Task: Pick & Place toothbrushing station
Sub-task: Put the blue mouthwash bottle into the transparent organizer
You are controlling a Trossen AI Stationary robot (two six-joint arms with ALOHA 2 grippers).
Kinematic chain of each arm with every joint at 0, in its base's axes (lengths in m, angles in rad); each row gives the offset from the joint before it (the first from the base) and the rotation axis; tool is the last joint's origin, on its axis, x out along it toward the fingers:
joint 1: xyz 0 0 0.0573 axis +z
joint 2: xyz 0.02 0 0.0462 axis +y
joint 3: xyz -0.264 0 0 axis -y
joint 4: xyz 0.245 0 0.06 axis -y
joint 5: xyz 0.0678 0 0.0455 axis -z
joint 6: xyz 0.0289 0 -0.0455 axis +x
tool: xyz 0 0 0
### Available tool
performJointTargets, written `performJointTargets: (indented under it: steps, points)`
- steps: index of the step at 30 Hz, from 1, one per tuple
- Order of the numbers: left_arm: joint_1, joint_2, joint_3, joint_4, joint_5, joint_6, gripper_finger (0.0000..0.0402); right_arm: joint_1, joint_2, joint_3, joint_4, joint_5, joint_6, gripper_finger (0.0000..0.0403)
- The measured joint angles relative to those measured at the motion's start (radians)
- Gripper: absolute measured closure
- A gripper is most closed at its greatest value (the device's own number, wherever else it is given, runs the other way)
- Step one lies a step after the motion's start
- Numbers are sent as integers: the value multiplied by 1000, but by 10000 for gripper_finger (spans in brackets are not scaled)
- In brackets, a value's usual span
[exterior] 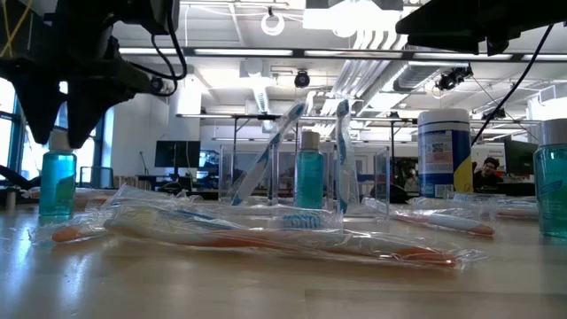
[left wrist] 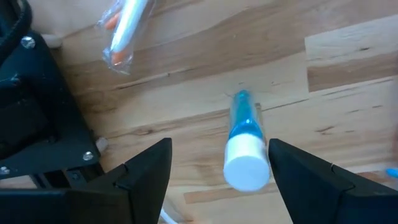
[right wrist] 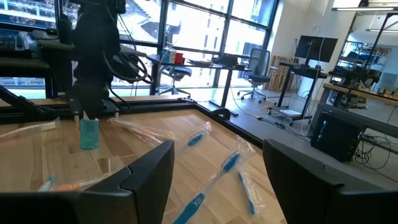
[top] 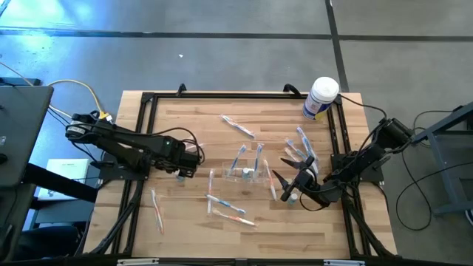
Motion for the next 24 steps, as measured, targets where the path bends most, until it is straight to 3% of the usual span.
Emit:
performJointTargets:
  steps: [24]
  points:
    - [-5, 0, -95, 169, 46, 31, 142, 0, 0, 0, 0, 3, 0, 164]
